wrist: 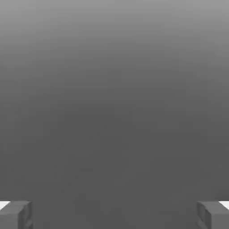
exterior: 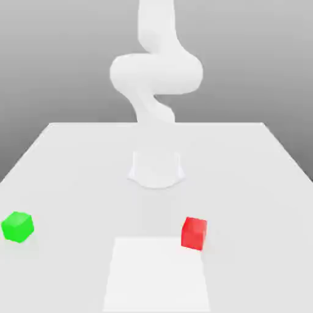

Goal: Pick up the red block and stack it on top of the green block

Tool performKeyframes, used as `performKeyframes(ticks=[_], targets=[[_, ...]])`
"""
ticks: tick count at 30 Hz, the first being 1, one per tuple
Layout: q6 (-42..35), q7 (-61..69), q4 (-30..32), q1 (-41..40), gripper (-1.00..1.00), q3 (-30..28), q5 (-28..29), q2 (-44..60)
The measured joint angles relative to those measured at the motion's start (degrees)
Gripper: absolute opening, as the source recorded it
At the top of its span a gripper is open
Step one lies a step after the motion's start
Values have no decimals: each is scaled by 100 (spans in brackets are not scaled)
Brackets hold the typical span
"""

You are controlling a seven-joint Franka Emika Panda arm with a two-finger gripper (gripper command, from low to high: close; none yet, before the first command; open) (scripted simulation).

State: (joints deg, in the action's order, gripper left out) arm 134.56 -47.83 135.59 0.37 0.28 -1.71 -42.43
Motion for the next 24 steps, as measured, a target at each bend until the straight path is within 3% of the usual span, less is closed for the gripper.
performKeyframes(ticks=[9, 15, 19, 23, 24], targets=[[1179, -1002, 1635, 169, 0, 492, -545, 1473], [2097, -2034, 2846, 234, 0, 1104, -608, 2593], [3204, -2995, 3209, 228, 0, 1253, 14, 4036], [3957, -3672, 3140, 660, 0, 627, 879, 4950], [4130, -3707, 3120, 896, -100, 390, 907, 5149]])
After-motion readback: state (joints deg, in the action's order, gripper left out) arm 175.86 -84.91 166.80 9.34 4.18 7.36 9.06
